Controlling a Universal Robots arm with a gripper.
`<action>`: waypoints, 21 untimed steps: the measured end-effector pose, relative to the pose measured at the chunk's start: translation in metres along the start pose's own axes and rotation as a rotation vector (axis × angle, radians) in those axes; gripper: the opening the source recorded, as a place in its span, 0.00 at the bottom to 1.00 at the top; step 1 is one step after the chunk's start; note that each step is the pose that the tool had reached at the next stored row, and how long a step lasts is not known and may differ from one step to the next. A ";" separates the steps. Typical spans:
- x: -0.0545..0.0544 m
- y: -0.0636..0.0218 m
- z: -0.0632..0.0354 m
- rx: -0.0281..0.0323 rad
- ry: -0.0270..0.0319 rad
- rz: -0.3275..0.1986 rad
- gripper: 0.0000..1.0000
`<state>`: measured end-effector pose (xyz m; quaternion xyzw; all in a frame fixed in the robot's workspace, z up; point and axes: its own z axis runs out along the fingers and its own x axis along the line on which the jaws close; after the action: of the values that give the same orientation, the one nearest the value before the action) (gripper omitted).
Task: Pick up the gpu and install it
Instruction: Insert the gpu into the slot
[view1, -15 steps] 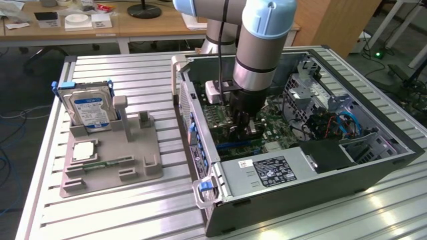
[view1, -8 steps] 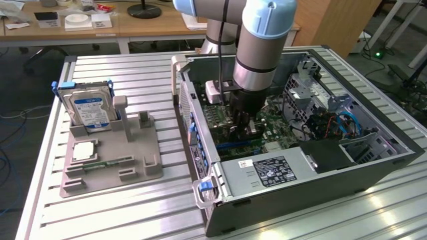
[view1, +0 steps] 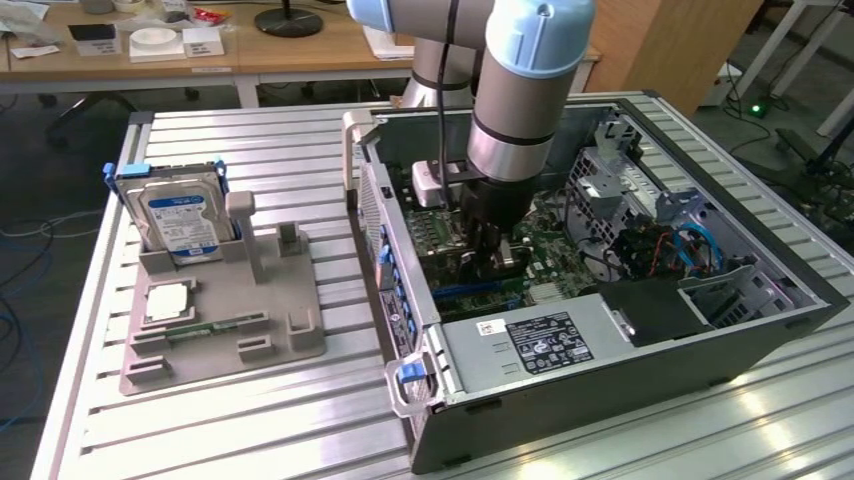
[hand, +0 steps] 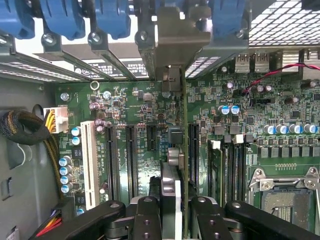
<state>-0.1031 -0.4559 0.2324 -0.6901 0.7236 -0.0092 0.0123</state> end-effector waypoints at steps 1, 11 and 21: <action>0.000 0.0000 0.0000 0.0000 -0.0001 0.000 0.28; 0.000 0.0015 0.0001 0.0000 0.0000 0.000 0.28; -0.001 0.0022 0.0027 0.0002 0.0001 0.000 0.28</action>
<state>-0.1052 -0.4552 0.2296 -0.6901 0.7236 -0.0093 0.0124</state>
